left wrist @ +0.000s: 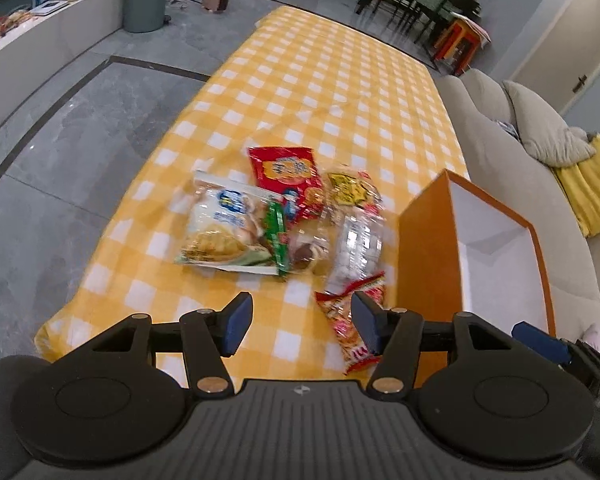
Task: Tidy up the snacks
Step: 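Move the right tool to the red Mimi bag and grasp it, then grasp the white potato-chip bag with the left tool while the right tool lifts the Mimi bag, then carry the Mimi bag into the box and open the right tool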
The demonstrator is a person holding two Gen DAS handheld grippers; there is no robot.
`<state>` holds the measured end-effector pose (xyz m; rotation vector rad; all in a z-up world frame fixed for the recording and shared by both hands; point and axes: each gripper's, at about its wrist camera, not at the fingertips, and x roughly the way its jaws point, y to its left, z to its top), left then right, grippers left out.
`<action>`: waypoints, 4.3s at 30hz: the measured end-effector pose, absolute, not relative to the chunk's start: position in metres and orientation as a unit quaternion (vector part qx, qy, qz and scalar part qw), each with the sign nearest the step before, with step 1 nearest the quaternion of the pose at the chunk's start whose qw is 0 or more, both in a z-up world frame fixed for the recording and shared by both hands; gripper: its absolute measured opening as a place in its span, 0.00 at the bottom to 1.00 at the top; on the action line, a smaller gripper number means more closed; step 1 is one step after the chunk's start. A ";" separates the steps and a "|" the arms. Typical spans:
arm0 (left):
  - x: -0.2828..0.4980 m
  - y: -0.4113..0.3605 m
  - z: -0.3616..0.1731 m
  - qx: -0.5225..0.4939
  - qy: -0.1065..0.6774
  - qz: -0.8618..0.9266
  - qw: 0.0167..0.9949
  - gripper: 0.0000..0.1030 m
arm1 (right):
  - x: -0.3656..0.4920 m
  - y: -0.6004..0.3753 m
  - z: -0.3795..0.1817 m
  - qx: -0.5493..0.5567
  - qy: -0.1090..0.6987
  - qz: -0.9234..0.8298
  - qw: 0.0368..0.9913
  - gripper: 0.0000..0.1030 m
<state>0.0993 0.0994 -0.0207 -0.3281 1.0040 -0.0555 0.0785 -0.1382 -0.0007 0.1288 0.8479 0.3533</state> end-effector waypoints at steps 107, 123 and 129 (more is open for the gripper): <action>0.160 0.157 -0.096 -0.166 0.513 0.007 0.842 0.45 | 0.073 -0.073 -0.066 0.024 0.379 0.186 0.906 0.36; 0.158 0.146 -0.090 -0.160 0.444 0.039 0.881 0.45 | 0.069 -0.143 -0.017 0.077 0.316 0.132 0.936 0.36; 0.153 0.137 -0.071 -0.159 0.440 0.028 0.883 0.45 | 0.067 -0.199 -0.004 0.104 0.318 0.059 0.940 0.36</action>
